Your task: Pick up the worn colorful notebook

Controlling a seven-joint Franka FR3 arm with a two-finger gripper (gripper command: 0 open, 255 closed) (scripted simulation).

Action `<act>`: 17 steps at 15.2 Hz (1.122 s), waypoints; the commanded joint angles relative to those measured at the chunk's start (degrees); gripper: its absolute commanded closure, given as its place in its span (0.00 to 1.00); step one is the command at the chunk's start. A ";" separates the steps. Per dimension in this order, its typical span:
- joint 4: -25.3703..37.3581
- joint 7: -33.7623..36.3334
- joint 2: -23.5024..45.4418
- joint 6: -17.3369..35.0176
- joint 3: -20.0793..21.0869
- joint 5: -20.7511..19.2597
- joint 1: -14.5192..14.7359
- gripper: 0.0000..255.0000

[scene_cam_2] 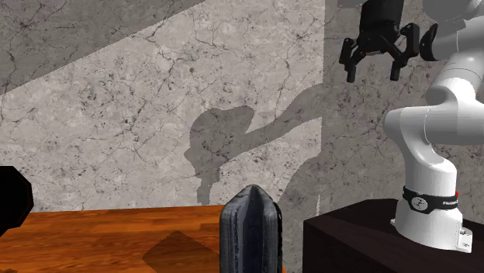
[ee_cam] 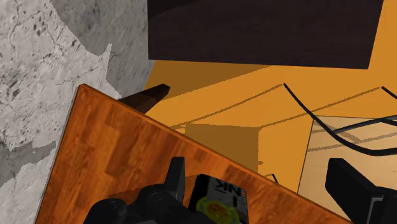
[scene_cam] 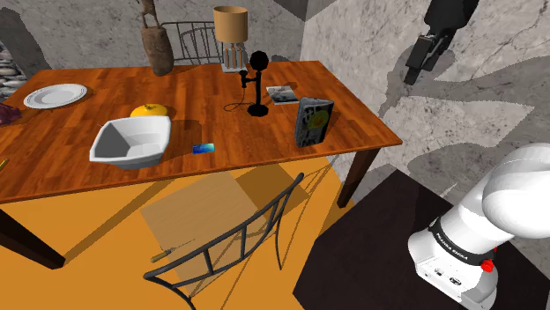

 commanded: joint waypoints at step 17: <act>5.07 -3.12 30.23 27.83 -3.74 0.39 0.22 0.00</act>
